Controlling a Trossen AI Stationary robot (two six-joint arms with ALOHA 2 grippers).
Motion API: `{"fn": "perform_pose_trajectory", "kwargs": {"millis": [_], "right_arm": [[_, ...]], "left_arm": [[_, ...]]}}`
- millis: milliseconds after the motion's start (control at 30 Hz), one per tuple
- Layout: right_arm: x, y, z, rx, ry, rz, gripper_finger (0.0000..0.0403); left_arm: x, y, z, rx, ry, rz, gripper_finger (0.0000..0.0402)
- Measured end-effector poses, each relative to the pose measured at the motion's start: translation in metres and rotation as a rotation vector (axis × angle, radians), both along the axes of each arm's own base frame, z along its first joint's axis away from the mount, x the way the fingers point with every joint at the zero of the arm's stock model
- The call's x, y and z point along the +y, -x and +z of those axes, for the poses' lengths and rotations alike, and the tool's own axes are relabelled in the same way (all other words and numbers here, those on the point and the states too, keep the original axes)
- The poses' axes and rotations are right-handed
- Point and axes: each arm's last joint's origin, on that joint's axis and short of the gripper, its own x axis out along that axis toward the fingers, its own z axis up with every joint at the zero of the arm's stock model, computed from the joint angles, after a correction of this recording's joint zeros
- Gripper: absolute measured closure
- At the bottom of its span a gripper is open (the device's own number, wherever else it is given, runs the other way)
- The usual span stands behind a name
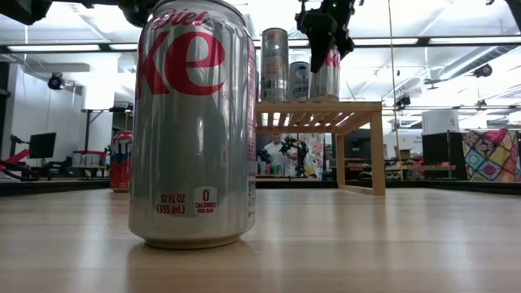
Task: Place canned beverage on shelf
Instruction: Put the red silver soda can aligned with the other red silver soda can on the shelf
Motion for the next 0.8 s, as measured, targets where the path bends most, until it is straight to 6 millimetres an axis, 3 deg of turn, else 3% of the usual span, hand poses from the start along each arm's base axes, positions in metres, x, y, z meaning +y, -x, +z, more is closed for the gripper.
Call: {"fn": "perform_pose_trajectory", "kwargs": {"millis": [800], "right_arm": [[-0.004,-0.009,-0.015,0.047,-0.027,-0.005,0.0064]], "left_arm": [[0.000,0.000,0.000,0.001,0.000,0.000,0.0401]]}}
